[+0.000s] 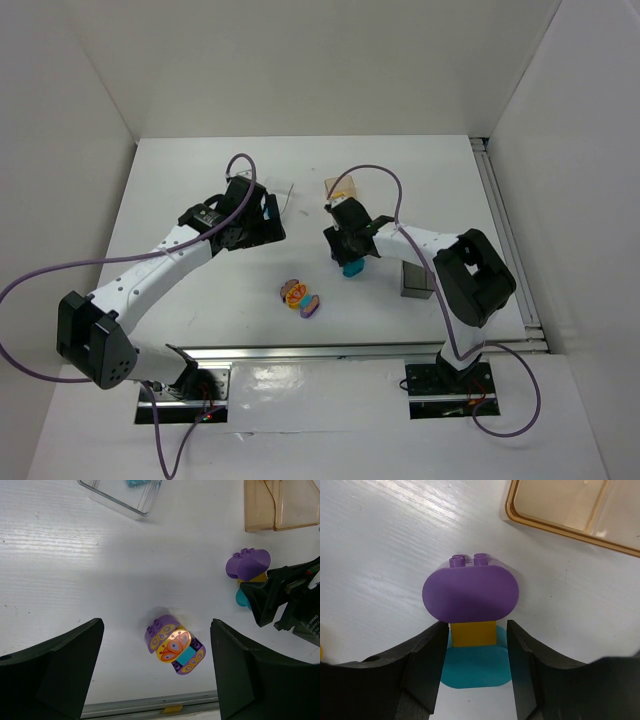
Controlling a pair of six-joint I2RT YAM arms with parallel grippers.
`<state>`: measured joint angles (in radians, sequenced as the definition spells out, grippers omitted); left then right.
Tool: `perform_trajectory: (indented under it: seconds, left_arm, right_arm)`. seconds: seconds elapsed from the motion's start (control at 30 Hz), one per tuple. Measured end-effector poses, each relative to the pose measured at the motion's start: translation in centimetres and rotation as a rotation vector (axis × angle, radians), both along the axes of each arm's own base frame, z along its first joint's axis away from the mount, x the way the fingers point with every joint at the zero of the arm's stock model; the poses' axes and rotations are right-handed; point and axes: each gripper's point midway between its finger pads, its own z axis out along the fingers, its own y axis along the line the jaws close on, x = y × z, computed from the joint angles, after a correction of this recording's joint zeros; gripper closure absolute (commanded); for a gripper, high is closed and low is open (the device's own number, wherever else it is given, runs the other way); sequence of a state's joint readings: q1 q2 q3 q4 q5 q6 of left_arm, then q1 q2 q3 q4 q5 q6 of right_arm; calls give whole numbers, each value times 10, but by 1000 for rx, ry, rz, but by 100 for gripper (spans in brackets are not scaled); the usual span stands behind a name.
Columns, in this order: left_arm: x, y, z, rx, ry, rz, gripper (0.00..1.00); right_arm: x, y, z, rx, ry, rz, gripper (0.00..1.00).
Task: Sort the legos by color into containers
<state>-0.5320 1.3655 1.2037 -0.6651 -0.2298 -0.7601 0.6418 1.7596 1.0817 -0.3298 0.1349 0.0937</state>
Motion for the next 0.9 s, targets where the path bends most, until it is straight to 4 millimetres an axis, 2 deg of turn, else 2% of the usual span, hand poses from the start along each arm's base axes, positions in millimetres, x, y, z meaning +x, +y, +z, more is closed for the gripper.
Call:
perform_trajectory:
  seconds: [0.03,0.3,0.4,0.6,0.67,0.8,0.9]
  left_arm:
    - [0,0,0,1,0,-1,6]
    - [0,0,0,-1,1,-3,6]
    - [0,-1,0,-2,2,-4,6]
    - [-1,0,0,8,0,-21,6]
    - [0,0,0,8,1,-25,6]
    - [-1,-1,0,0,6,-40,6]
    - [-2,-2,0,-1,7,-57,6]
  right_arm:
    - [0,0,0,-1,0,2,49]
    - [1,0,2,-3,1,4,49]
    - [3,3,6,7,-3,-5,55]
    - [3,8,11,29,-1,-27,59]
    - [1,9,20,44,-9,-28,60]
    - [0,14,52,111,-61,-35,60]
    - [0,15,69,152,-87,-47,60]
